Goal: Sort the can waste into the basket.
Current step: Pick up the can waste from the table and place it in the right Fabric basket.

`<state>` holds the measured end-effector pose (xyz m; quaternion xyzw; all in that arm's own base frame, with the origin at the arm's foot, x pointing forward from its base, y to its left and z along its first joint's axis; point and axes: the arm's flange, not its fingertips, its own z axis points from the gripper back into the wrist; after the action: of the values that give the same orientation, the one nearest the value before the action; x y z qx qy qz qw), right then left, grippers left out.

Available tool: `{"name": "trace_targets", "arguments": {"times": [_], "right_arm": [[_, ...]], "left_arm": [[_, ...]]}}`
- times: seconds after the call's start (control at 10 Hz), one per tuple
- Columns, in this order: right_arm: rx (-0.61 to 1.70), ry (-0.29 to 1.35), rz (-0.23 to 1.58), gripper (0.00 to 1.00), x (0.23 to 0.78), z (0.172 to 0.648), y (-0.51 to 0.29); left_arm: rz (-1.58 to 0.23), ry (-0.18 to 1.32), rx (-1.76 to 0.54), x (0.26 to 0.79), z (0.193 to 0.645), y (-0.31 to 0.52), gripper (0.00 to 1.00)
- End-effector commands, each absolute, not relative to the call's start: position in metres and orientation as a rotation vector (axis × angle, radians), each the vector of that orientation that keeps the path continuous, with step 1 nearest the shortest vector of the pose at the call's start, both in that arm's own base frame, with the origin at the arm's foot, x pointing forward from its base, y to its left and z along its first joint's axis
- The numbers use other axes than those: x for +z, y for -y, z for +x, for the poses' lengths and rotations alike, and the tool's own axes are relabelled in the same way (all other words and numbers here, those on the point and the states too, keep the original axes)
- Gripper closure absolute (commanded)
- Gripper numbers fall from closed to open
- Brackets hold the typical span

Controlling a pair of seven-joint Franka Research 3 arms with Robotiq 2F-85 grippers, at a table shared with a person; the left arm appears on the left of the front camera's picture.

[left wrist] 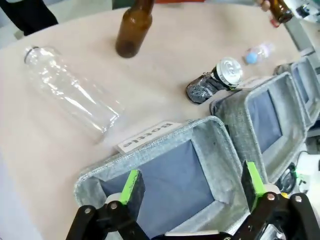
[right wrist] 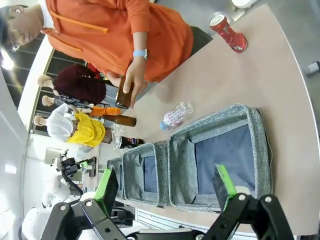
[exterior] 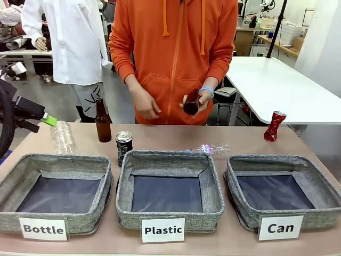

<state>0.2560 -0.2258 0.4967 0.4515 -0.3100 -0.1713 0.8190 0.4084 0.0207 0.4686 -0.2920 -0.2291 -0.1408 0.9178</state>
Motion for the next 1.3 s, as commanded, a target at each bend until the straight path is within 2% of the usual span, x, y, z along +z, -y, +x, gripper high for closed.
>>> {"name": "trace_targets", "arguments": {"times": [0.0,0.2,0.4,0.6,0.7,0.8,0.9,1.0,1.2], "right_arm": [[-0.342,0.69,0.971,0.0,0.497,0.258,0.227],[-0.342,0.69,0.971,0.0,0.497,0.258,0.227],[-0.342,0.69,0.971,0.0,0.497,0.258,0.227],[-0.342,0.69,0.971,0.0,0.497,0.258,0.227],[-0.342,0.69,0.971,0.0,0.497,0.258,0.227],[-0.342,0.69,0.971,0.0,0.497,0.258,0.227],[-0.342,0.69,0.971,0.0,0.497,0.258,0.227],[-0.342,0.69,0.971,0.0,0.497,0.258,0.227],[-0.342,0.69,0.971,0.0,0.497,0.258,0.227]], "left_arm": [[-0.582,0.526,-0.223,0.458,0.44,-0.009,0.0],[-0.755,0.605,-0.212,0.456,0.487,0.012,0.0],[-0.816,0.654,-0.126,0.46,0.521,0.029,0.0],[-0.825,0.552,-0.151,0.447,0.532,0.037,0.0],[-0.858,0.434,-0.272,0.456,0.514,0.004,0.0],[-0.887,0.403,-0.41,0.472,0.481,-0.047,0.0],[-0.942,0.417,-0.624,0.485,0.436,-0.101,0.0],[-0.962,0.475,-0.713,0.486,0.401,-0.137,0.0],[-1.017,0.634,-0.762,0.474,0.349,-0.192,0.0]]}}
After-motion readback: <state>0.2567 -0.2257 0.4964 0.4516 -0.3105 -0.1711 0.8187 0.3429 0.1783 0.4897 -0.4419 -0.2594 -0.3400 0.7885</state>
